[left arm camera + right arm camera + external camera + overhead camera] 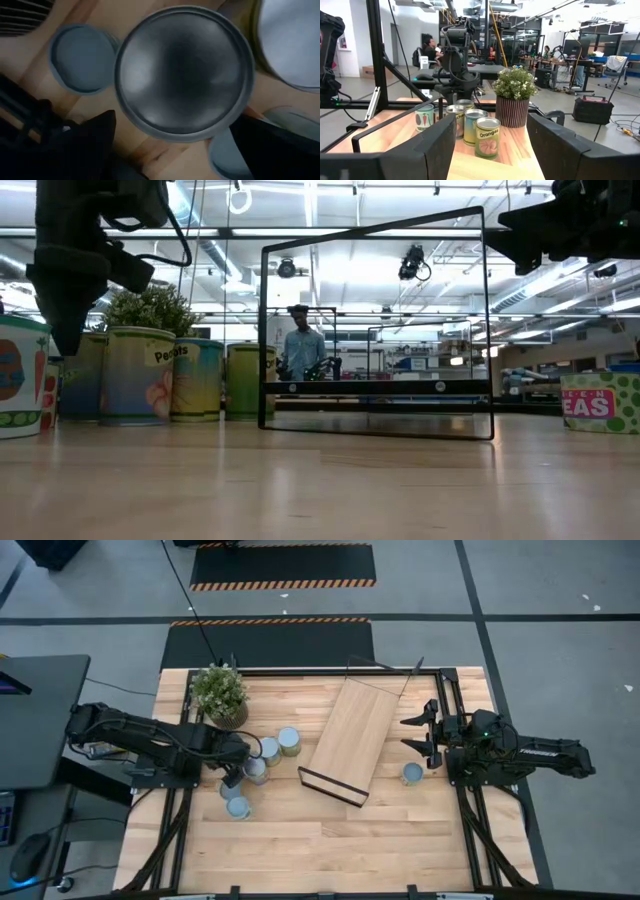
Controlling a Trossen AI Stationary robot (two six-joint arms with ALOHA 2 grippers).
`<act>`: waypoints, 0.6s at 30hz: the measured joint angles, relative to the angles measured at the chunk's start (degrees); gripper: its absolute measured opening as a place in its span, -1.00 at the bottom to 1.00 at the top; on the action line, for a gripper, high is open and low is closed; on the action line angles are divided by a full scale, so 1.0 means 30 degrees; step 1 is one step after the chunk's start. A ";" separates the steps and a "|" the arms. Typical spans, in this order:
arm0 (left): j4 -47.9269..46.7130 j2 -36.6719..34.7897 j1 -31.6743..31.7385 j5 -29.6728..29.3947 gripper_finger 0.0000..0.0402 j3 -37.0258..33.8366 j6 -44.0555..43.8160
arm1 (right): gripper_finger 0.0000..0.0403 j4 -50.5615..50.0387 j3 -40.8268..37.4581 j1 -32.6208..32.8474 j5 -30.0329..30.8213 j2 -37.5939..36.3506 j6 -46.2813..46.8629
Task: Pick and place cans onto a shelf
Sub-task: Put the canned peas on the shelf
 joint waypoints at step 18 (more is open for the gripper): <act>0.1605 0.0022 0.0000 -0.0874 0.93 0.0000 0.0540 | 0.24 -0.0007 0.0000 -0.0007 -0.0109 0.0000 0.0160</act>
